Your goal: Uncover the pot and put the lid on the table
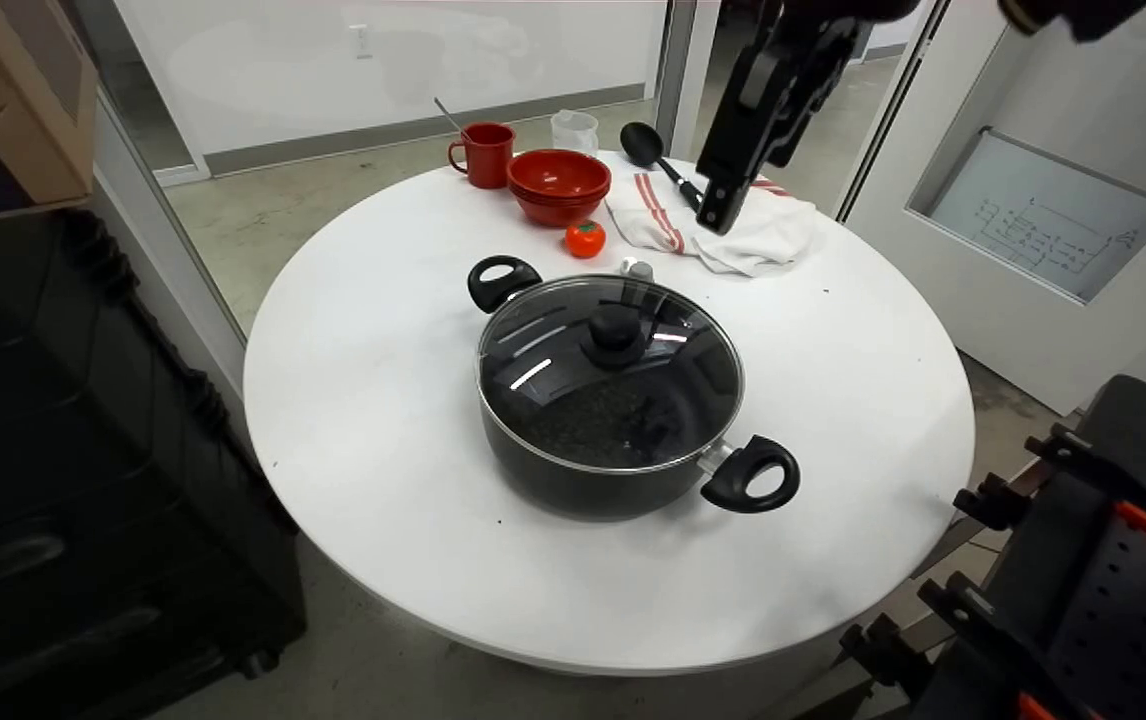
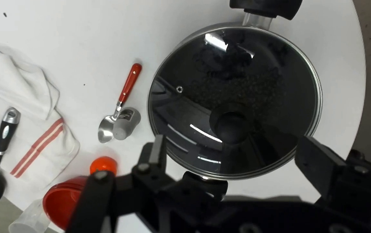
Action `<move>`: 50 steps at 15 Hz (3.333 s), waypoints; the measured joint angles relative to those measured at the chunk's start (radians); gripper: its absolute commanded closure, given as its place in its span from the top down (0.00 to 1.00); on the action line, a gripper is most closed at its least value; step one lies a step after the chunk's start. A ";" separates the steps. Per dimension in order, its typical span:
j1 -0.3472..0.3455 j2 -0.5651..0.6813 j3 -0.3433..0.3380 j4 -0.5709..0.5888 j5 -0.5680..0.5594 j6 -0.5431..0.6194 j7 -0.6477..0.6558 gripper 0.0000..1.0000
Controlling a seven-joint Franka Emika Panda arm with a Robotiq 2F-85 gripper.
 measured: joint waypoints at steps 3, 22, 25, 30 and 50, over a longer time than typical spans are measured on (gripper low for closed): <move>0.000 0.095 -0.003 0.009 -0.005 0.096 0.000 1.00; 0.055 0.534 -0.054 0.256 -0.267 0.242 0.165 0.75; 0.080 0.558 -0.054 0.281 -0.267 0.242 0.183 0.60; 0.135 0.560 -0.108 0.311 -0.244 0.161 0.188 0.93; 0.146 0.475 -0.094 0.295 -0.098 -0.012 0.113 0.29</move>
